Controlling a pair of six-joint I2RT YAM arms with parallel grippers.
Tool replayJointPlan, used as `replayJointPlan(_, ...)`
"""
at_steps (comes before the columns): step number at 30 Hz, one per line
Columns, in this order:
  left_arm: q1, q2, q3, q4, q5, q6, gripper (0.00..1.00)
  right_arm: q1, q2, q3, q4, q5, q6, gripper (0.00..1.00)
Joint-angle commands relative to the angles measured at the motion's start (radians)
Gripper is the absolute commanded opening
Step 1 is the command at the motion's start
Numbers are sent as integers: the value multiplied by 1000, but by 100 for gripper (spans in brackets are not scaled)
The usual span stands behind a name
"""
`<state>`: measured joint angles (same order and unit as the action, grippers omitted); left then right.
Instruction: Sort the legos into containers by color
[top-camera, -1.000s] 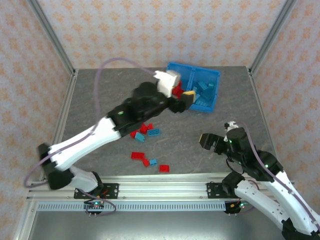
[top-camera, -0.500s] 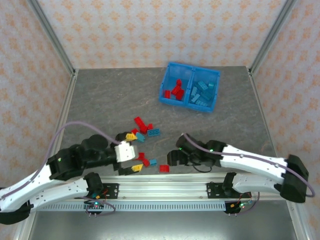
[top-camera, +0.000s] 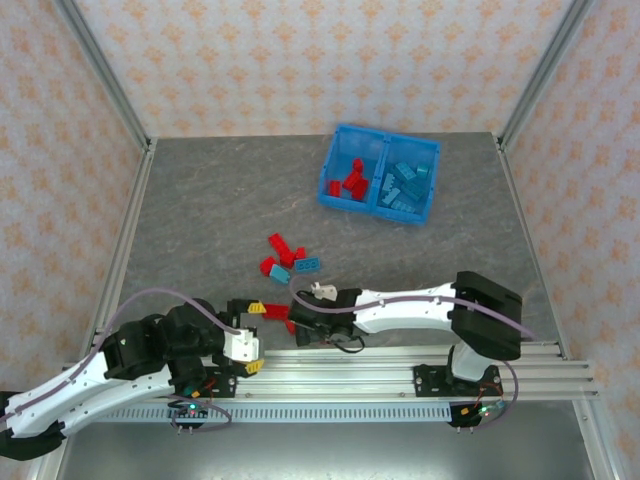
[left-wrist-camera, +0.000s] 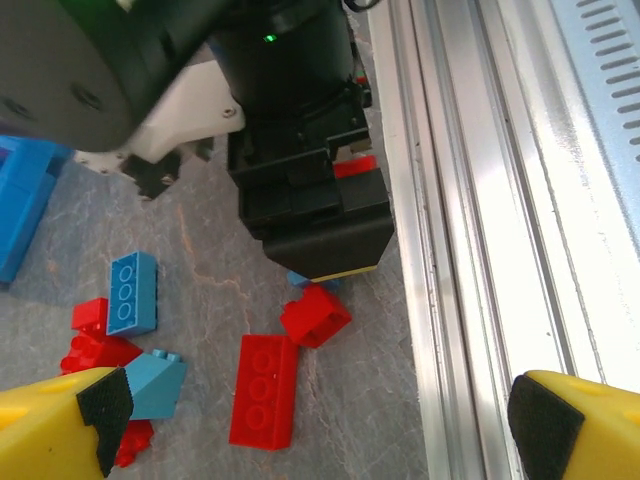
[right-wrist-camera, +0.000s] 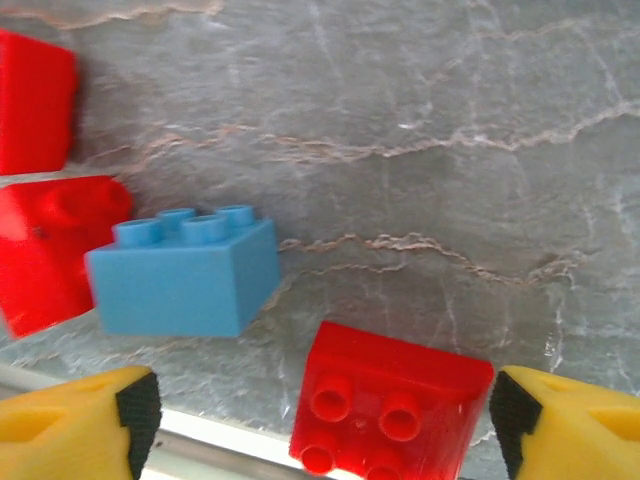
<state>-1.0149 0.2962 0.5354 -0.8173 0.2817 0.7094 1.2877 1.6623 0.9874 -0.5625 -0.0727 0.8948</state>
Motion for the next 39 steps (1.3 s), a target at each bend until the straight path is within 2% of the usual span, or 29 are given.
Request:
replayJointPlan(1, -5, -31, -11, 46, -33, 27, 100, 20, 20, 21, -68, 55, 51, 86)
replayJointPlan(4, -4, -51, -33, 79, -29, 19, 100, 33, 43, 30, -92, 59, 64, 83)
replayJointPlan(8, -4, -49, -27, 81, -28, 19, 100, 41, 74, 15, -81, 45, 108, 73)
replayJointPlan(15, -5, -55, -37, 83, -18, 12, 100, 44, 73, -35, -70, 96, 164, 57)
replayJointPlan(18, -4, -57, -37, 87, -14, 11, 100, 45, 44, -57, -68, 120, 182, 48)
replayJointPlan(26, -4, -30, -20, 121, 43, 33, 100, 26, -121, -85, -147, 269, 188, 42)
replayJointPlan(29, -4, 13, 8, 142, 50, 61, 100, -15, -225, -96, -160, 320, 159, 42)
replayJointPlan(33, -4, 50, -8, 282, 21, 113, 100, -125, -357, -76, -154, 395, 31, 42)
replayJointPlan(36, -4, 92, -39, 386, -21, 167, 100, -259, -380, -16, -118, 402, -118, 43)
replayJointPlan(39, -4, 129, -34, 408, -49, 206, 100, -377, -343, 78, -60, 378, -260, 43)
